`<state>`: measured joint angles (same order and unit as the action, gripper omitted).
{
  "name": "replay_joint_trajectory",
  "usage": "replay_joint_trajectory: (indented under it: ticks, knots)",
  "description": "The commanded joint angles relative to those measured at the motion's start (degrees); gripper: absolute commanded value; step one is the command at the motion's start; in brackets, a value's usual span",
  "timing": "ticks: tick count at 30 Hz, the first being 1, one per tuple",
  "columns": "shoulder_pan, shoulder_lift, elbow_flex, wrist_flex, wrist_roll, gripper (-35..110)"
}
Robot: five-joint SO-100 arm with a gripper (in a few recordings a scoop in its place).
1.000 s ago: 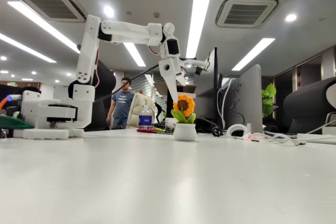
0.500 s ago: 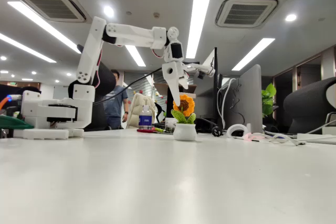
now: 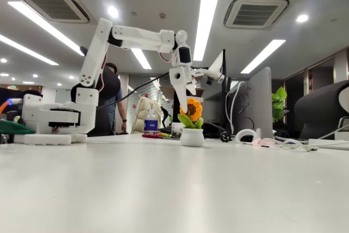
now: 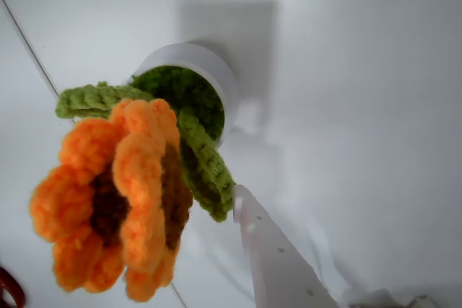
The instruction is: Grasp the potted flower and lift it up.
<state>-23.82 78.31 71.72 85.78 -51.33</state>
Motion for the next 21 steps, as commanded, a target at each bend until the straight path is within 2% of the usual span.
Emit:
replay_joint_trajectory:
  ticks: [1, 7, 16, 21]
  knots:
    - [-0.62, 0.97, -2.55, 0.53, -0.18, 68]
    - [-0.7, 0.97, -3.25, 1.32, 0.0, 68]
    - [-0.79, 0.7, -3.34, 1.23, -0.18, 39]
    - [-0.62, 0.62, -3.34, 1.32, -0.26, 31]
